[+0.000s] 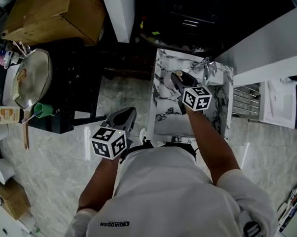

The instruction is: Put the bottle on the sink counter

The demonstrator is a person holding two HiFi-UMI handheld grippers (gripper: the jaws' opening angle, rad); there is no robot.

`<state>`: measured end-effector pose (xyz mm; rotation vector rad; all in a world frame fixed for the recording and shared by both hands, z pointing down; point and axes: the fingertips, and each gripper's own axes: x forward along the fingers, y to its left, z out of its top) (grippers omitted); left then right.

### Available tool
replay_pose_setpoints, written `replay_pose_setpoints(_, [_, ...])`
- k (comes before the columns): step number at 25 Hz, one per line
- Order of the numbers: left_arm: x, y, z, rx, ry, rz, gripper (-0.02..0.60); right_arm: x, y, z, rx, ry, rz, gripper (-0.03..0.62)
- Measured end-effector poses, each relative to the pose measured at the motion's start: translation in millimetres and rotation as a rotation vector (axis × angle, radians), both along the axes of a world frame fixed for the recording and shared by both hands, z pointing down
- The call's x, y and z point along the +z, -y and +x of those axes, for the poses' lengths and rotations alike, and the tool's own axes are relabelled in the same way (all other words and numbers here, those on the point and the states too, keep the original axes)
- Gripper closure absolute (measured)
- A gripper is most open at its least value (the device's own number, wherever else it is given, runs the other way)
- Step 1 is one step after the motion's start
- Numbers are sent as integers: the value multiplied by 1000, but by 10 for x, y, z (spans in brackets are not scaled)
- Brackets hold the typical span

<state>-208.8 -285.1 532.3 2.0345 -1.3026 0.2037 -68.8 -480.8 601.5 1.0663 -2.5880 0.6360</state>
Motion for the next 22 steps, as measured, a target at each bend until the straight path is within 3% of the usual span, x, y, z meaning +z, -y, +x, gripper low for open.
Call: replay_pose_setpoints(22, [51,-110,-272,-85,5,-21,566,96,448,-166,31,-116,19,424])
